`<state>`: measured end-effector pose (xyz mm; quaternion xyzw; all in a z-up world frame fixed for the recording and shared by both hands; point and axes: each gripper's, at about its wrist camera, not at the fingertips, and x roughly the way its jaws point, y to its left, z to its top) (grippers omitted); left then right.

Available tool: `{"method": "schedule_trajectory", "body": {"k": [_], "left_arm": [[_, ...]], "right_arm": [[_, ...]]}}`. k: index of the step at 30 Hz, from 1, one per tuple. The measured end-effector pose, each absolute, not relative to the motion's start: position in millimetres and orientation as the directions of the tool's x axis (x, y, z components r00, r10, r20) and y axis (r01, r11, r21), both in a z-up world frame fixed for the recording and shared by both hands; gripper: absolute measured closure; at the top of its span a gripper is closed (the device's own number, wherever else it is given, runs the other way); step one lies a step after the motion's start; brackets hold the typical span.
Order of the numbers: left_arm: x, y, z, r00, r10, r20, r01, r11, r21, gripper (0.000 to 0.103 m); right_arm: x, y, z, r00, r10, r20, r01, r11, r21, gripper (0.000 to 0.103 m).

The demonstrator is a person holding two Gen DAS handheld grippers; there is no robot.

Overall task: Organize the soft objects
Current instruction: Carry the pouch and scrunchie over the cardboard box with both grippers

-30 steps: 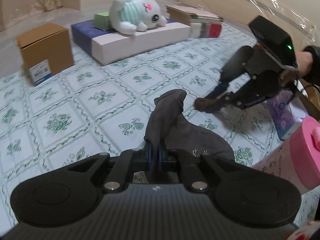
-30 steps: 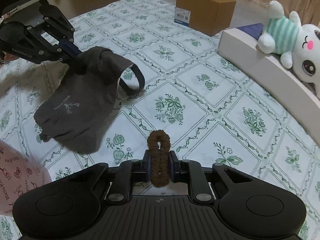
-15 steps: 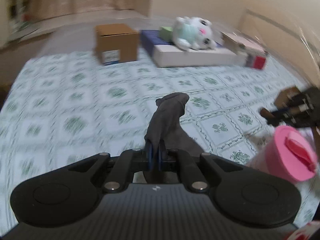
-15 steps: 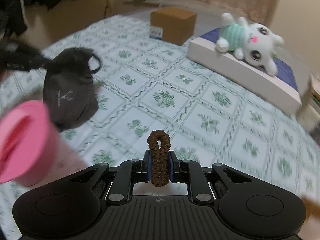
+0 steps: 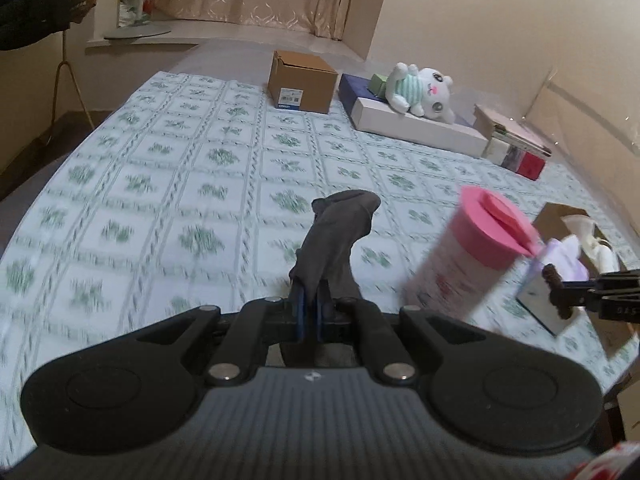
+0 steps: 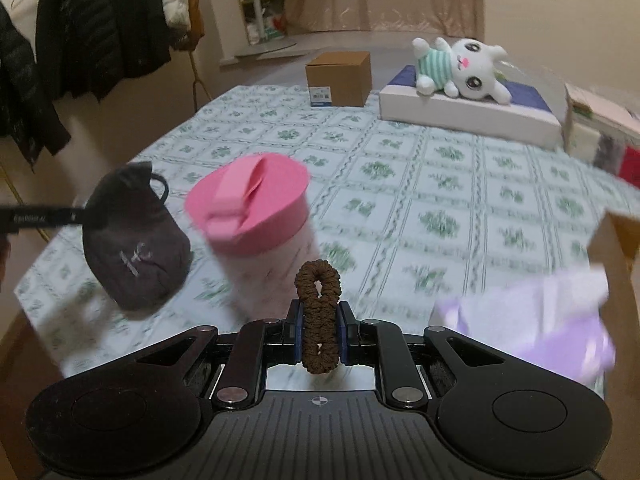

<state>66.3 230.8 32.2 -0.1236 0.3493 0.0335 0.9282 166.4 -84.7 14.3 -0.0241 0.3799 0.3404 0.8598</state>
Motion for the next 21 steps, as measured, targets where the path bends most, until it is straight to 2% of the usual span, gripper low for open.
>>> {"method": "schedule_trajectory", "body": {"k": [8,21], "left_arm": [[17.1,172.5,39.1,0.778,-0.078,-0.624,-0.112,0.959,-0.261,0.099],[21.1,72.5,50.8,0.760,-0.201,-0.618,0.033,0.962,-0.272,0.099]], "right_arm": [[109.8,-115.9,11.4,0.512,0.534,-0.673,-0.564,0.800,0.205,0.086],[70.6,-195.3,15.5,0.600,0.467,-0.649,-0.436,0.872,0.224,0.086]]}}
